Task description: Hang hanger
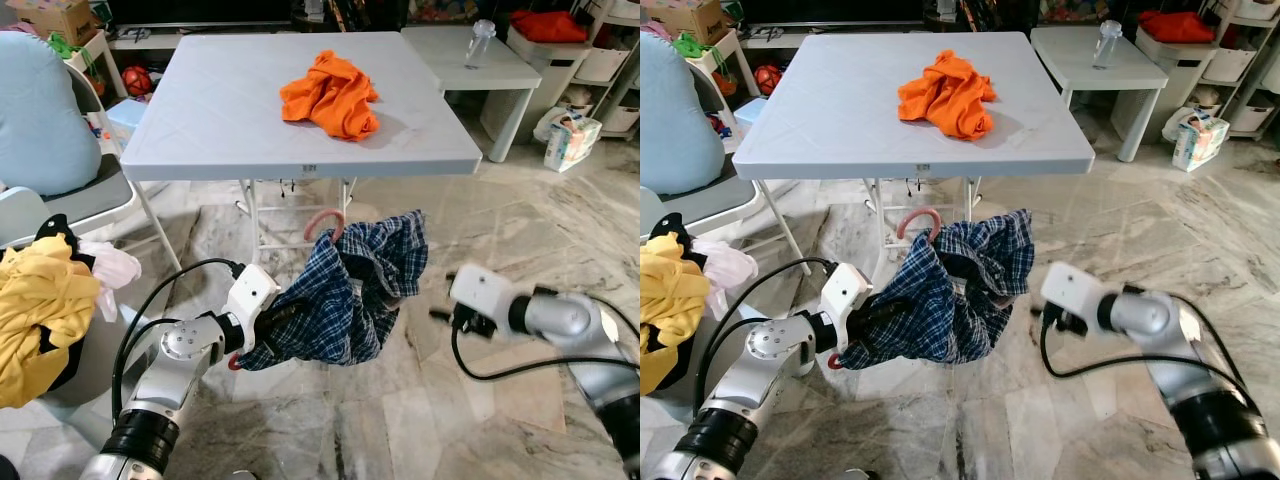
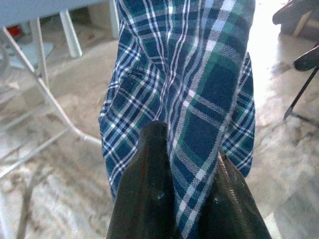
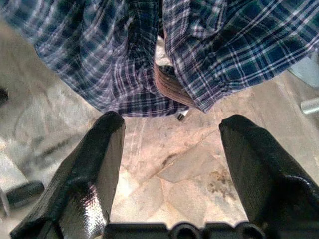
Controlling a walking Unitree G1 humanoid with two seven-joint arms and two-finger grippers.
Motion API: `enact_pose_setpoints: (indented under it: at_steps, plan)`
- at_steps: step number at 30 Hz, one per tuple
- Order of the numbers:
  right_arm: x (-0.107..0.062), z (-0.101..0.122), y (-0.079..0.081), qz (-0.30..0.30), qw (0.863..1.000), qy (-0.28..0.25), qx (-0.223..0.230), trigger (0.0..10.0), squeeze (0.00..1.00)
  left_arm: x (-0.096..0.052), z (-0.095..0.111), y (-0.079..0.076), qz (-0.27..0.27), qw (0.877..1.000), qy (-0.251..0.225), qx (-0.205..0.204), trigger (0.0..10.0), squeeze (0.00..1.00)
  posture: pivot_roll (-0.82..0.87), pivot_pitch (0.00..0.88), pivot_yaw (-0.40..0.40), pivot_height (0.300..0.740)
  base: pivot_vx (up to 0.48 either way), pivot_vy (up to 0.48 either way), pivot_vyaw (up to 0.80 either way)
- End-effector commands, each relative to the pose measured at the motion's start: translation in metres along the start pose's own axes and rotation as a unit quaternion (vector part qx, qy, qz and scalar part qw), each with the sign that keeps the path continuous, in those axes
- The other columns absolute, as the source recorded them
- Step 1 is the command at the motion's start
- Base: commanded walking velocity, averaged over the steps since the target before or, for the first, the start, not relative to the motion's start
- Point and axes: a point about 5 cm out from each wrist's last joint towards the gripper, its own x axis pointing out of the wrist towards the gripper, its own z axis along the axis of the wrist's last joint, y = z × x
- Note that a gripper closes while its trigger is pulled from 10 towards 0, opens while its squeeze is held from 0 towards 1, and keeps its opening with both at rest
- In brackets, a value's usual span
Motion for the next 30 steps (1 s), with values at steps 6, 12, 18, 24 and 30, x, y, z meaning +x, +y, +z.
enact_pose_setpoints:
  at_steps: [6,12,18,24,30]
  plan:
    - [0.007,0.031,-0.003,-0.079,0.989,-0.077,0.102,10.0,1.0,0.015,0.015,-0.005,-0.018,0.999,-0.027,-0.001,0.0,0.0,0.03,0.053,0.001,0.74,0.0,0.0,0.0]
    - [0.012,0.039,0.003,-0.099,0.982,-0.094,0.13,10.0,1.0,0.023,0.02,-0.009,-0.025,0.999,-0.036,-0.006,0.0,0.0,0.03,0.053,0.002,0.74,0.0,0.0,0.0]
    - [0.016,0.042,0.005,-0.125,0.978,-0.092,0.139,10.0,0.0,0.025,0.02,-0.011,-0.03,0.999,-0.039,-0.009,0.0,0.0,0.02,0.054,0.0,0.74,0.0,0.0,0.0]
    - [0.024,0.045,0.006,-0.151,0.971,-0.085,0.164,10.0,0.0,0.027,0.022,-0.014,-0.033,0.998,-0.044,-0.012,0.0,0.0,0.02,0.055,-0.001,0.74,0.0,0.0,0.0]
    - [0.033,0.049,0.005,-0.188,0.963,-0.087,0.173,0.0,0.0,0.029,0.024,-0.018,-0.045,0.998,-0.05,-0.019,0.0,0.0,0.02,0.054,-0.002,0.74,0.0,0.0,0.0]
